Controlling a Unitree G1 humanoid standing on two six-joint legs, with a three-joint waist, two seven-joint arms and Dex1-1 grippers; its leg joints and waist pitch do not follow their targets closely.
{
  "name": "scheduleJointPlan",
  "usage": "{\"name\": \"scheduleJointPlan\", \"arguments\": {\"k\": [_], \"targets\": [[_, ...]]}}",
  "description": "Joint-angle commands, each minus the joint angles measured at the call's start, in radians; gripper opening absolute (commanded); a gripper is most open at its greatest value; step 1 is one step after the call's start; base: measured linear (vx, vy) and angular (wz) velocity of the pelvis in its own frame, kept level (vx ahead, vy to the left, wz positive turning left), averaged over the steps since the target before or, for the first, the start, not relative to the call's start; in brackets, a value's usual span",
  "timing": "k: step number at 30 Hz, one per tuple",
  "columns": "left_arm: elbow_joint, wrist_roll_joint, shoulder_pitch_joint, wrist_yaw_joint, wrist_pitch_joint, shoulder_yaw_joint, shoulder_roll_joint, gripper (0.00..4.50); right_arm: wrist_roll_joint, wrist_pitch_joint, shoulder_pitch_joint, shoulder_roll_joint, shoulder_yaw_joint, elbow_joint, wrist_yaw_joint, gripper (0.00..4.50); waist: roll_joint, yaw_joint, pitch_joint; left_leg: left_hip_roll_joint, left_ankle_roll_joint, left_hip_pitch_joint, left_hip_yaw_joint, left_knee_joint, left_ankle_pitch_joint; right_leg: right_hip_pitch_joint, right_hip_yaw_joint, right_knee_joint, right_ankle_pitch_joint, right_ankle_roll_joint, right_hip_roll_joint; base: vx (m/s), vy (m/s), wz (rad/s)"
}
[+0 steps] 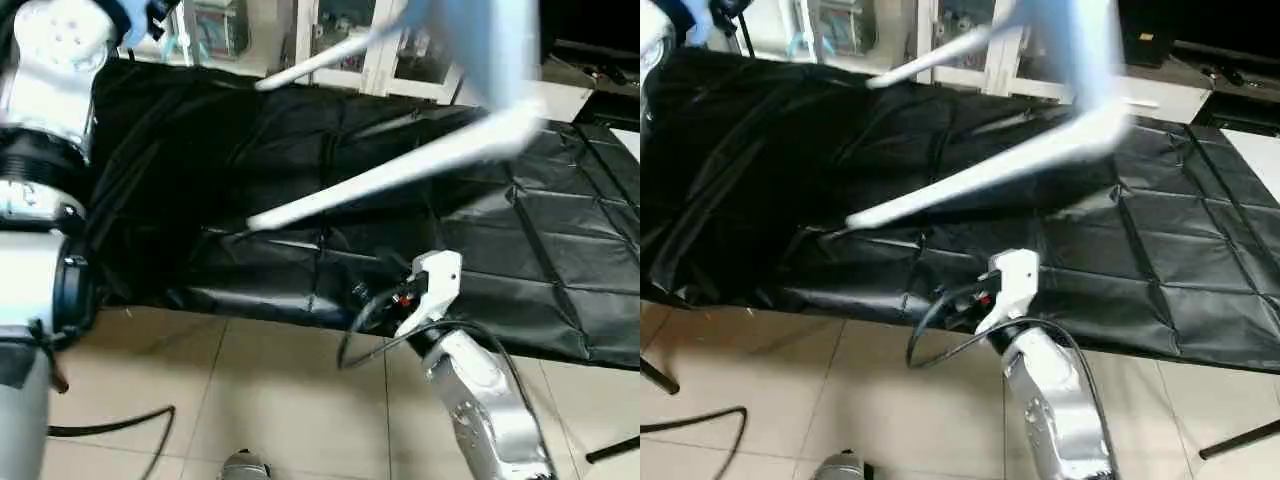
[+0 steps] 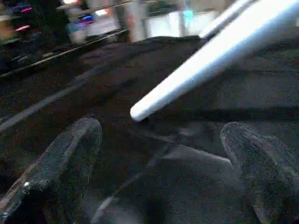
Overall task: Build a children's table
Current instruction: Flip table
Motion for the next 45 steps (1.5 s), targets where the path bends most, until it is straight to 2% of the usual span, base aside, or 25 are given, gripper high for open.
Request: {"name": "scheduleJointPlan", "arguments": {"k": [1,3,4,6,10,13,14,16,17,18,19,20,21,22,23,26,28,29,37,38,41,44,45], "targets": [[-0.087,-0.146,-0.003,-0.008,0.028,0.101,-0.028,2.11,0.063,-0.040,-0.057,0.013,-0.110,0.030,-0.075,4.50,0.003,-0.007,-0.090,0.021,-0.032,0.039,0.000,-0.053,-0.044,0.043,0.032,-0.036,0.250,-0.175,-0.077,0.000,0.000,0.00],[-0.131,-0.160,0.027,-0.010,0.055,0.112,-0.032,2.11,0.082,-0.061,-0.092,0.016,-0.159,0.053,-0.113,4.50,0.001,-0.010,-0.085,0.020,-0.022,0.036,0.004,-0.053,-0.042,0.037,0.030,-0.037,0.245,-0.179,-0.073,0.000,0.000,0.00],[-0.133,-0.161,0.028,-0.010,0.056,0.112,-0.032,2.11,0.083,-0.062,-0.093,0.016,-0.160,0.053,-0.114,4.50,-0.002,-0.010,-0.084,0.019,-0.019,0.037,0.005,-0.053,-0.047,0.038,0.030,-0.037,0.235,-0.178,-0.073,0.000,0.000,0.00],[-0.184,-0.180,0.066,-0.009,0.087,0.125,-0.042,2.11,0.077,-0.086,-0.115,0.007,-0.185,0.061,-0.137,4.50,0.001,-0.011,-0.086,0.020,-0.018,0.037,0.005,-0.053,-0.042,0.039,0.029,-0.037,0.235,-0.171,-0.072,0.000,0.000,0.00],[-0.306,-0.221,0.146,0.007,0.160,0.154,-0.066,2.11,0.028,-0.124,-0.155,-0.010,-0.219,0.091,-0.184,4.50,-0.012,-0.016,-0.085,0.018,-0.018,0.035,0.010,-0.052,-0.029,0.044,0.029,-0.033,0.242,-0.179,-0.075,0.000,0.000,0.00],[-0.349,-0.237,0.172,0.016,0.183,0.168,-0.073,2.11,0.045,-0.123,-0.170,-0.009,-0.232,0.107,-0.176,4.50,-0.010,-0.016,-0.084,0.018,-0.009,0.037,0.014,-0.051,-0.049,0.041,0.031,-0.037,0.202,-0.174,-0.074,0.000,0.000,0.00],[-0.382,-0.241,0.192,0.016,0.200,0.168,-0.072,2.11,0.079,-0.116,-0.185,-0.009,-0.240,0.121,-0.148,4.50,-0.014,-0.016,-0.084,0.018,-0.005,0.037,0.015,-0.050,-0.046,0.041,0.032,-0.038,0.203,-0.171,-0.072,0.000,0.000,0.00],[-0.426,-0.247,0.219,0.012,0.227,0.173,-0.072,2.11,0.133,-0.098,-0.208,-0.007,-0.250,0.136,-0.103,4.50,-0.014,-0.020,-0.084,0.019,-0.003,0.037,0.014,-0.051,-0.050,0.040,0.030,-0.037,0.196,-0.171,-0.072,0.000,0.000,0.00],[-0.443,-0.251,0.230,0.010,0.239,0.177,-0.073,2.11,0.157,-0.087,-0.217,-0.006,-0.253,0.140,-0.086,4.50,-0.015,-0.022,-0.085,0.020,-0.001,0.035,0.013,-0.051,-0.051,0.044,0.030,-0.036,0.200,-0.172,-0.073,0.000,0.000,0.00],[-0.489,-0.264,0.259,0.010,0.266,0.189,-0.076,2.11,0.157,-0.091,-0.269,-0.018,-0.258,0.202,-0.067,4.50,-0.015,-0.025,-0.085,0.020,0.002,0.034,0.013,-0.050,-0.052,0.042,0.029,-0.035,0.201,-0.175,-0.072,0.000,0.000,0.00],[-0.491,-0.264,0.260,0.010,0.267,0.190,-0.076,2.11,0.157,-0.091,-0.271,-0.019,-0.258,0.205,-0.067,4.50,-0.016,-0.034,-0.084,0.019,-0.001,0.032,0.014,-0.052,-0.052,0.043,0.028,-0.036,0.189,-0.179,-0.071,0.000,0.000,0.00],[-0.501,-0.268,0.268,0.010,0.273,0.193,-0.076,2.11,0.145,-0.098,-0.295,-0.027,-0.260,0.238,-0.069,4.50,-0.013,-0.033,-0.085,0.019,-0.003,0.036,0.015,-0.051,-0.053,0.039,0.028,-0.038,0.182,-0.181,-0.071,0.000,0.000,0.00],[-0.519,-0.273,0.283,0.012,0.283,0.201,-0.078,2.11,0.105,-0.125,-0.347,-0.045,-0.263,0.309,-0.083,4.50,-0.017,-0.041,-0.084,0.017,-0.009,0.031,0.016,-0.052,-0.046,0.042,0.028,-0.035,0.181,-0.183,-0.069,0.000,0.000,0.00],[-0.528,-0.274,0.290,0.012,0.289,0.204,-0.079,2.11,0.082,-0.134,-0.373,-0.055,-0.266,0.345,-0.101,4.50,-0.018,-0.040,-0.084,0.017,-0.017,0.037,0.019,-0.050,-0.046,0.039,0.028,-0.038,0.170,-0.181,-0.069,0.000,0.000,0.00],[-0.528,-0.274,0.290,0.012,0.289,0.204,-0.079,2.11,0.082,-0.134,-0.373,-0.055,-0.266,0.345,-0.101,4.50,-0.017,-0.040,-0.084,0.016,-0.020,0.036,0.019,-0.050,-0.039,0.039,0.029,-0.037,0.173,-0.179,-0.068,0.000,0.000,0.00],[-0.561,-0.287,0.312,0.018,0.307,0.212,-0.079,2.11,0.032,-0.137,-0.477,-0.097,-0.268,0.488,-0.133,4.50,-0.023,-0.042,-0.085,0.014,-0.029,0.035,0.020,-0.049,-0.028,0.042,0.027,-0.034,0.186,-0.169,-0.067,0.000,0.000,0.00],[-0.583,-0.287,0.325,0.020,0.324,0.216,-0.078,2.11,0.028,-0.140,-0.522,-0.115,-0.273,0.554,-0.150,4.50,-0.027,-0.041,-0.086,0.013,-0.029,0.038,0.023,-0.047,-0.022,0.040,0.027,-0.034,0.197,-0.166,-0.065,0.000,0.000,0.00],[-0.583,-0.287,0.325,0.020,0.324,0.216,-0.078,2.11,0.028,-0.140,-0.522,-0.115,-0.273,0.554,-0.150,4.50,-0.028,-0.045,-0.087,0.012,-0.028,0.034,0.022,-0.047,-0.017,0.044,0.027,-0.031,0.206,-0.167,-0.065,0.000,0.000,0.00],[-0.640,-0.302,0.363,0.028,0.364,0.233,-0.078,2.11,-0.019,-0.155,-0.650,-0.172,-0.239,0.796,-0.040,4.50,-0.033,-0.051,-0.087,0.014,-0.044,0.033,0.022,-0.046,-0.038,0.045,0.025,-0.032,0.205,-0.167,-0.064,0.000,0.000,0.00],[-0.650,-0.306,0.371,0.030,0.370,0.235,-0.079,2.11,-0.025,-0.168,-0.670,-0.179,-0.236,0.833,-0.018,4.50,-0.040,-0.054,-0.086,0.014,-0.043,0.033,0.023,-0.045,-0.036,0.045,0.025,-0.032,0.211,-0.171,-0.062,0.000,0.000,0.00],[-0.667,-0.310,0.383,0.033,0.381,0.237,-0.081,2.11,-0.030,-0.178,-0.698,-0.194,-0.234,0.880,0.009,4.50,-0.038,-0.056,-0.086,0.015,-0.042,0.034,0.022,-0.045,-0.043,0.045,0.024,-0.032,0.203,-0.181,-0.064,0.000,0.000,0.00],[-0.694,-0.319,0.403,0.042,0.402,0.242,-0.084,2.10,-0.026,-0.200,-0.725,-0.206,-0.247,0.917,0.016,4.50,-0.046,-0.062,-0.086,0.013,-0.033,0.032,0.024,-0.043,-0.030,0.046,0.024,-0.031,0.213,-0.191,-0.062,0.000,0.000,0.00],[-0.703,-0.321,0.412,0.043,0.406,0.246,-0.085,2.09,-0.029,-0.209,-0.734,-0.213,-0.251,0.926,0.009,4.50,-0.044,-0.064,-0.087,0.014,-0.032,0.032,0.023,-0.044,-0.037,0.046,0.023,-0.031,0.204,-0.194,-0.064,0.000,0.000,0.00]]}}
